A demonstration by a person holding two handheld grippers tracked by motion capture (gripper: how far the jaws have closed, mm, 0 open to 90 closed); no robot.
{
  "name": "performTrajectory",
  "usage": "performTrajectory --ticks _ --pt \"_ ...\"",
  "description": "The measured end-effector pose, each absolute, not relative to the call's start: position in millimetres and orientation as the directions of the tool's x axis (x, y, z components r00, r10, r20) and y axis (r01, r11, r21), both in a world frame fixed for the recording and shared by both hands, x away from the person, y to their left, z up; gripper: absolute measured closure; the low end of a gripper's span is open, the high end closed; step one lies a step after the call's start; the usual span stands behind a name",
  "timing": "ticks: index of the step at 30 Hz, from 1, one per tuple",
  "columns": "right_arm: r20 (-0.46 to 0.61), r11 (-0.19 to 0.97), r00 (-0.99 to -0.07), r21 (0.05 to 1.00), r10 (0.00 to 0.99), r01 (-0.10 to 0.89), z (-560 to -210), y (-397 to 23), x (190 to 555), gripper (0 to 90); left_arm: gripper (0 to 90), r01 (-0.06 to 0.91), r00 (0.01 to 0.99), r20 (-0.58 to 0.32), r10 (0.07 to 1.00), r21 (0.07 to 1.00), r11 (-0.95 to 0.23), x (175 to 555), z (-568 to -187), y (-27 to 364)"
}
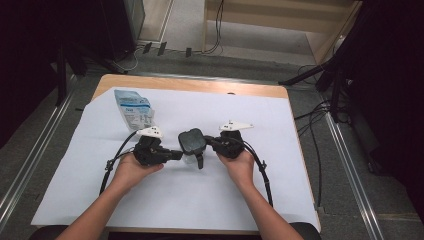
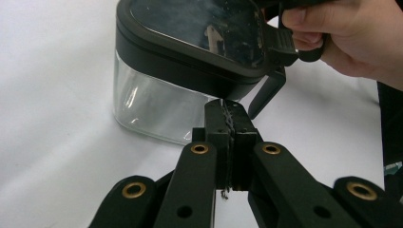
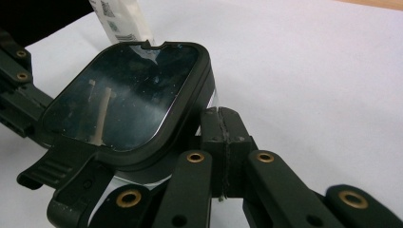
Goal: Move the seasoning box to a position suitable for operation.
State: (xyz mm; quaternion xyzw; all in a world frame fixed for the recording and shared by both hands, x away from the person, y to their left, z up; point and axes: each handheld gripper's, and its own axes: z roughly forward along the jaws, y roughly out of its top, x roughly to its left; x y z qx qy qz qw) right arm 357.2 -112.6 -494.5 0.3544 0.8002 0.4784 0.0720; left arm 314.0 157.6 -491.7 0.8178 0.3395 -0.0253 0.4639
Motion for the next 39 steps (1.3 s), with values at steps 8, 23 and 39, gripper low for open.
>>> performTrajectory --ticks 8,23,39 --pt "0.203 0.311 -0.740 0.813 0.642 0.493 -485 -120 345 90.0 90.0 0.576 0.748 -0.338 0.571 0.758 -0.305 320 -482 180" --pt "0.203 0.307 -0.754 0.824 0.624 0.476 -485 -125 291 90.0 89.6 0.553 0.770 -0.310 0.557 0.759 -0.342 332 -464 196" --pt "0.178 0.370 -0.826 0.829 0.535 0.419 -495 -79 274 90.0 90.0 0.578 0.755 -0.339 0.561 0.748 -0.325 334 -466 201"
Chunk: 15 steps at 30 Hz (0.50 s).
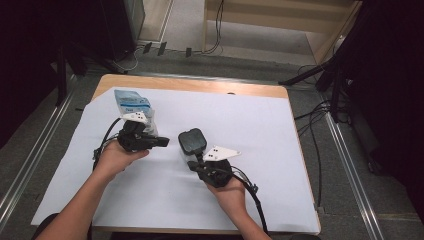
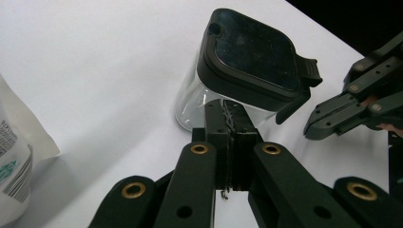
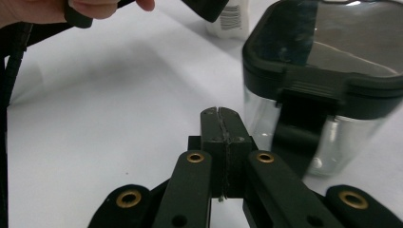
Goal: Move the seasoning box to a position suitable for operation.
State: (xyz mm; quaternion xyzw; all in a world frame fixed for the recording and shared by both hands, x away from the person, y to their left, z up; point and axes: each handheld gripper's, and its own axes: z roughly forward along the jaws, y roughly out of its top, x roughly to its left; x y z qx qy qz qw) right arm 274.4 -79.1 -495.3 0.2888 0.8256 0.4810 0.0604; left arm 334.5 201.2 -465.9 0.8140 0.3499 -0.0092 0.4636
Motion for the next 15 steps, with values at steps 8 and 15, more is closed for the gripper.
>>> performTrajectory --ticks 8,15 --pt "0.163 0.386 -0.814 0.817 0.557 0.428 -502.8 -74.0 280.2 90.0 90.0 0.559 0.764 -0.309 0.566 0.755 -0.342 330.4 -464.8 203.3" --pt "0.155 0.389 -0.807 0.814 0.571 0.431 -506.2 -74.2 283.2 90.0 90.0 0.564 0.754 -0.310 0.578 0.758 -0.328 329.3 -465.4 205.4"
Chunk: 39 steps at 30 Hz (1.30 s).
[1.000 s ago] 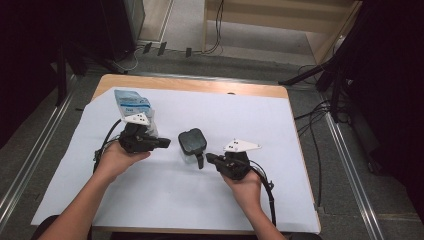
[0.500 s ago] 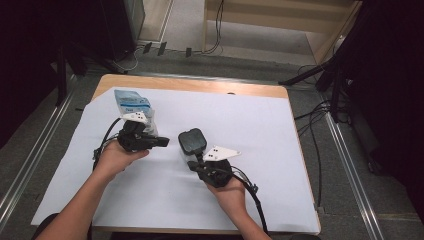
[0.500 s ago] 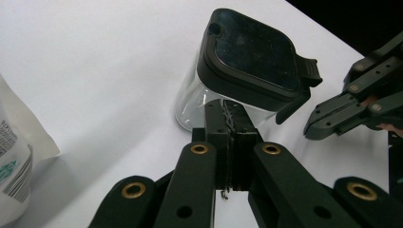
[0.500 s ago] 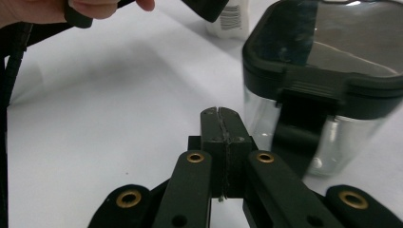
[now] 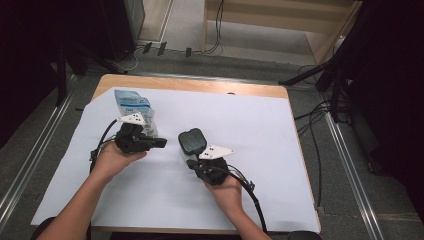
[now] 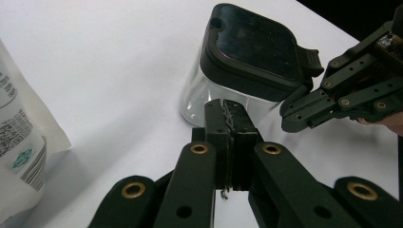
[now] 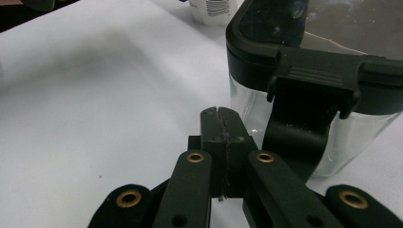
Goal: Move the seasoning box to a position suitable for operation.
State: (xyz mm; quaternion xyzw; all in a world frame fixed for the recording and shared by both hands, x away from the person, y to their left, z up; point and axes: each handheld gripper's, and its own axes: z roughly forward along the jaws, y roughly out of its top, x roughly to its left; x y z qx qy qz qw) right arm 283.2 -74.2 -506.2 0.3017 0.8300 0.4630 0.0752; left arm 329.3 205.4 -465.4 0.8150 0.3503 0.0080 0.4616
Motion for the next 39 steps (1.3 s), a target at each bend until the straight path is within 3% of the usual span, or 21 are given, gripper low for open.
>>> performTrajectory --ticks 12,30,39 --pt "0.210 0.324 -0.760 0.811 0.616 0.487 -503 -102 289 90.0 90.0 0.568 0.755 -0.323 0.571 0.758 -0.322 332 -467 205" --pt "0.219 0.279 -0.691 0.799 0.689 0.532 -501 -130 305 90.0 89.7 0.591 0.729 -0.343 0.593 0.752 -0.292 343 -482 168" --pt "0.227 0.271 -0.679 0.794 0.698 0.544 -504 -135 317 90.0 88.8 0.559 0.756 -0.297 0.583 0.756 -0.340 343 -487 151"
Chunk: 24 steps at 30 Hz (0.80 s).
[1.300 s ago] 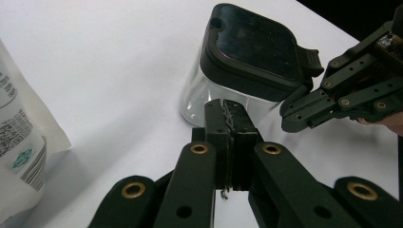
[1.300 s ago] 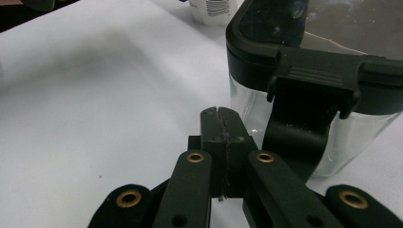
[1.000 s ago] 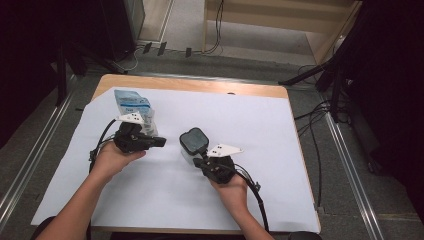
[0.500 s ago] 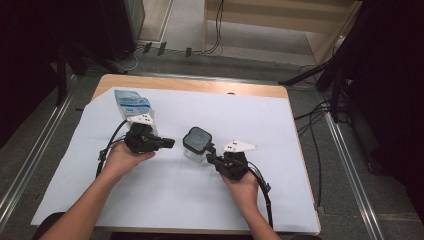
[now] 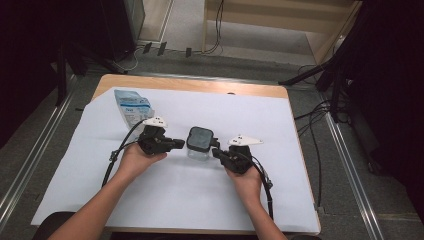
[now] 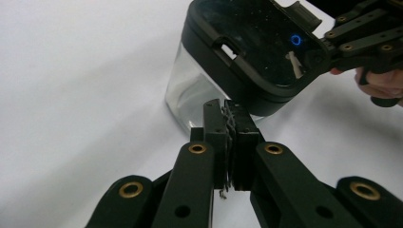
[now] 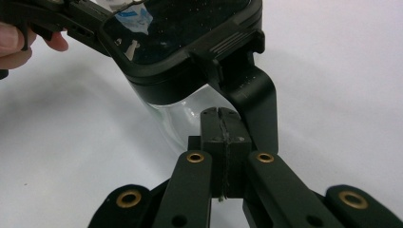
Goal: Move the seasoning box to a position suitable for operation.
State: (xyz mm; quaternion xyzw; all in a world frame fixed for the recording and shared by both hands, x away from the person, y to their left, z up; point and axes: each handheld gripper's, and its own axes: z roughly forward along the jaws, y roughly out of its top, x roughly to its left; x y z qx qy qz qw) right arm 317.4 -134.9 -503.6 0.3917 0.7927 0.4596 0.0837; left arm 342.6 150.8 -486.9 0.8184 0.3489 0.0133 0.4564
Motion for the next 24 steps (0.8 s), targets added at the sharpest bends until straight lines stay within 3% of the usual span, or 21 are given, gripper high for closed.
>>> performTrajectory --ticks 24 --pt "0.238 0.323 -0.706 0.762 0.667 0.561 -496 -145 341 88.1 88.7 0.528 0.800 -0.285 0.528 0.753 -0.393 333 -488 142"
